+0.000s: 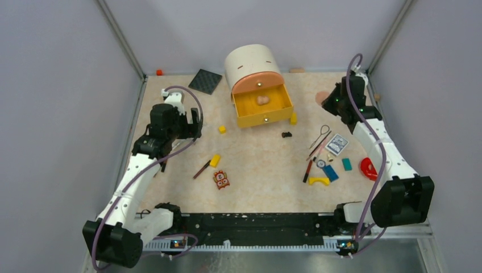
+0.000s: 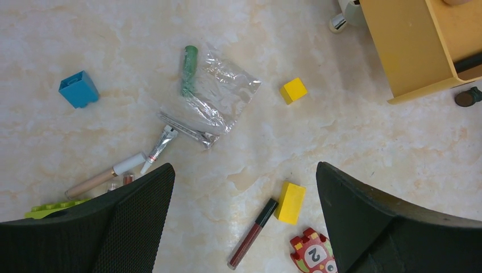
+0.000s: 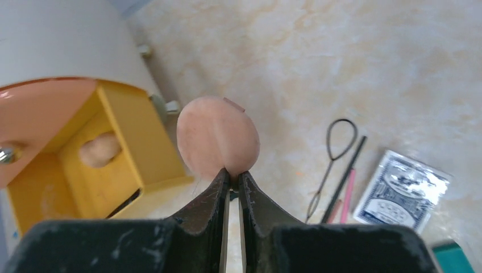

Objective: Organize the makeup
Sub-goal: Pick up the makeup tool from the center of the board, then place the makeup tool in the drawer, then pick up the makeup brush from the center of the board.

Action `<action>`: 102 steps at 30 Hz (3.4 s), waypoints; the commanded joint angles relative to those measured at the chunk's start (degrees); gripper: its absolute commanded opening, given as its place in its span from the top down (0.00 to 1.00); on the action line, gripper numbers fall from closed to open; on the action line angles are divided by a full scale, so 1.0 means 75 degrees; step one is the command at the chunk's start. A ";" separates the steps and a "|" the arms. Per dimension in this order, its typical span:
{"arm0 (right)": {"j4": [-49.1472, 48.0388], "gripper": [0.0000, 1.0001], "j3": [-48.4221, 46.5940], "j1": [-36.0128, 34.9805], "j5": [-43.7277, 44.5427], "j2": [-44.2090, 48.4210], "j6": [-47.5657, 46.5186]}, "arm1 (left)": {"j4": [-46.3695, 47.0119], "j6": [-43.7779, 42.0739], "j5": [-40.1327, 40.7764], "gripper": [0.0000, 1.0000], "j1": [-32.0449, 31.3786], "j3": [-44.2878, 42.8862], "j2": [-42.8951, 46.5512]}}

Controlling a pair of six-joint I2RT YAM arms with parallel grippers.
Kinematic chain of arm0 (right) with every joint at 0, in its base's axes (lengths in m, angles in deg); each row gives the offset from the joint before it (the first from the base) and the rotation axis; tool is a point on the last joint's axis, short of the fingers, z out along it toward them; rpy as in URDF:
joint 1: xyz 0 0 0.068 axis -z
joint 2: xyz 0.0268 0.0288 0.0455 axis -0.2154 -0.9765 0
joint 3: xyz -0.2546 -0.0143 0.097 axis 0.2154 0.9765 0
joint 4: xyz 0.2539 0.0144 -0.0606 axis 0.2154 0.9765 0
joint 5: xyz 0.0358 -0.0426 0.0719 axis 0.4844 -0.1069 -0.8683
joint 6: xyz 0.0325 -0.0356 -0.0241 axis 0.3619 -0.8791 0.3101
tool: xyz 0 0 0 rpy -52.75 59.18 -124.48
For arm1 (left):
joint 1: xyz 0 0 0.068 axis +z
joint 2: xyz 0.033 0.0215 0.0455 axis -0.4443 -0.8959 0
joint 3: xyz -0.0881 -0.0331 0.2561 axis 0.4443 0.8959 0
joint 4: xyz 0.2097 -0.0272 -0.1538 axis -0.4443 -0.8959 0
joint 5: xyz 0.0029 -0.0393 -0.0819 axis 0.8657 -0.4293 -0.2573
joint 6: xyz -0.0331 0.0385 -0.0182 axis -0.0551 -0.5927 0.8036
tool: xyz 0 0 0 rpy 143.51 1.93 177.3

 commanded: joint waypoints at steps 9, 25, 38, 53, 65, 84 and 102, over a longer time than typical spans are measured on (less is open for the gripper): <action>-0.1289 0.88 -0.2236 -0.1835 -0.2369 -0.1710 -0.0515 | 0.0226 -0.0077 0.0240 0.01 0.0096 -0.0060 -0.0012; -0.0707 0.50 -0.2180 -0.1988 -0.1475 -0.1465 -0.1185 | 0.0223 -0.0080 0.0301 0.01 0.0283 -0.0107 -0.0345; -0.0521 0.50 0.1158 -0.1987 -0.1126 0.1199 -0.0969 | 0.0211 -0.0068 0.0133 0.01 0.0307 -0.0159 -0.0791; -0.0875 0.50 0.2345 -0.1992 -0.0782 0.1463 -0.0591 | 0.0205 0.0025 0.0310 0.03 0.0365 -0.0279 -0.1251; -0.1092 0.51 0.2672 -0.1989 -0.0910 0.1366 -0.0509 | 0.0120 0.0025 0.0343 0.05 0.0421 -0.0379 -0.1398; -0.1183 0.51 0.2664 -0.1988 -0.0751 0.0917 -0.0393 | 0.0062 0.0066 0.0522 0.02 0.0557 -0.0420 -0.1332; -0.0949 0.52 0.1927 -0.1991 -0.0431 0.0522 -0.0280 | -0.0072 0.0166 0.0953 0.01 0.0682 -0.0332 -0.0739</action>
